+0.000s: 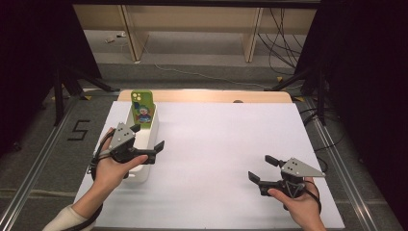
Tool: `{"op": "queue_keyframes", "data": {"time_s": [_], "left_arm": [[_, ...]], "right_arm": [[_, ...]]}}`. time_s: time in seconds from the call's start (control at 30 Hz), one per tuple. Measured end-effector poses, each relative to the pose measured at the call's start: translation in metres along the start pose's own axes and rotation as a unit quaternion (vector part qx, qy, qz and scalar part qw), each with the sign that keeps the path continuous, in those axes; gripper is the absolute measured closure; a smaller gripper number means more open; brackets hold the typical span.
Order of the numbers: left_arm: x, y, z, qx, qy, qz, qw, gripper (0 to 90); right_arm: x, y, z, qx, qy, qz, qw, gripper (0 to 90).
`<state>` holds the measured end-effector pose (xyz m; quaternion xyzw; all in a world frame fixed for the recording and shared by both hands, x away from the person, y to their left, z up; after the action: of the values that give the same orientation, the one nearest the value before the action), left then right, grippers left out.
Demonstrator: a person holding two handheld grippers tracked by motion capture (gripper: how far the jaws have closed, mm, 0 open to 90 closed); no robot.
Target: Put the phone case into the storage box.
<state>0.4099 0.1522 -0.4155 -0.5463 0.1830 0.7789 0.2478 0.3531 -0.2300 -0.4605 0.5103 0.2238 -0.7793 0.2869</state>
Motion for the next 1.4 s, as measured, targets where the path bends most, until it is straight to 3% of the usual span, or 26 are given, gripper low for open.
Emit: {"op": "queue_keyframes", "data": {"time_s": [1.4], "left_arm": [[0.023, 0.013, 0.018, 0.010, -0.004, 0.005, 0.9999, 0.1]], "right_arm": [[0.000, 0.000, 0.000, 0.000, 0.001, 0.000, 1.0000, 15.5]]}}
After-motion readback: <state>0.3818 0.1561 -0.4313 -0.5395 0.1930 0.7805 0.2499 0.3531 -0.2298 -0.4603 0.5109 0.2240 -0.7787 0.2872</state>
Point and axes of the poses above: each handheld gripper's, and its own axes: z roughly backward along the jaws, x roughly out of its underside, y roughly to its right, the point moved 6 cm from there along -z, roughly forward along the jaws, and after that the axes turned 2 degrees about -y, right-handed, at the moved point
